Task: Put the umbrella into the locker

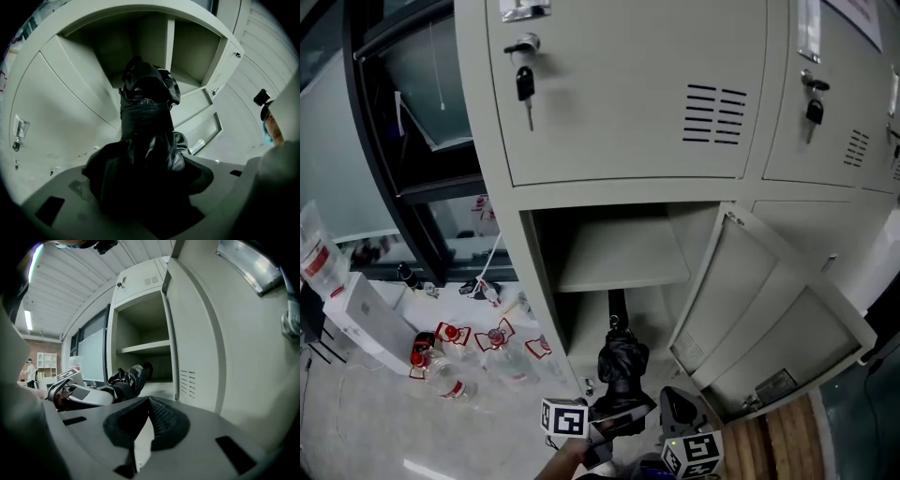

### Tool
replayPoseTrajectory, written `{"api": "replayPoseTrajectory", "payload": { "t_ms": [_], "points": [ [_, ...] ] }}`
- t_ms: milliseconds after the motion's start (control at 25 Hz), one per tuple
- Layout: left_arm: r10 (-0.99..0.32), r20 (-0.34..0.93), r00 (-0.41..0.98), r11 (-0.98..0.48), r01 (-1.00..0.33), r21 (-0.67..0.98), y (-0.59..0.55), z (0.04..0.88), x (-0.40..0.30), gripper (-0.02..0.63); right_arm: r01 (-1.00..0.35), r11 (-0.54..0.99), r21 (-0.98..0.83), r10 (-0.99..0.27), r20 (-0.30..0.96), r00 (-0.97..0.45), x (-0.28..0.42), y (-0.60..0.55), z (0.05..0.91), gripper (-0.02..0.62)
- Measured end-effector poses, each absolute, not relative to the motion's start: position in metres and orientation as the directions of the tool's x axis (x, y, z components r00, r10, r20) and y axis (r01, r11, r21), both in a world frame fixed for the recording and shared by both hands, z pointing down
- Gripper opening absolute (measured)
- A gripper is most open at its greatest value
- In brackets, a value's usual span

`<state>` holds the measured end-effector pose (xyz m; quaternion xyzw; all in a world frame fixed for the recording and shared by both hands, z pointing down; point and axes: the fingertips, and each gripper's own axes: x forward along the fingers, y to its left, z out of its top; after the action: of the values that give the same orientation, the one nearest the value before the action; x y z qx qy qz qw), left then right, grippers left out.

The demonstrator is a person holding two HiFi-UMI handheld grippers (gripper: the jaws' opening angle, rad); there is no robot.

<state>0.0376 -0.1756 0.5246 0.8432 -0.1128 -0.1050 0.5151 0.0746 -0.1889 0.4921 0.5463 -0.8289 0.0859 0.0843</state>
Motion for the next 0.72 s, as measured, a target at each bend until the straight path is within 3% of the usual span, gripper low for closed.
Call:
{"api": "replayPoseTrajectory", "payload": {
  "t_ms": [720],
  "points": [
    [-0.310,-0.074,0.948,-0.399,-0.059,0.915,-0.208,0.531,0.044,0.272,-0.902,0.428,-0.055,-0.870,0.245,-0.428,0.070,-0.219,0.497,0.000]
  ]
}}
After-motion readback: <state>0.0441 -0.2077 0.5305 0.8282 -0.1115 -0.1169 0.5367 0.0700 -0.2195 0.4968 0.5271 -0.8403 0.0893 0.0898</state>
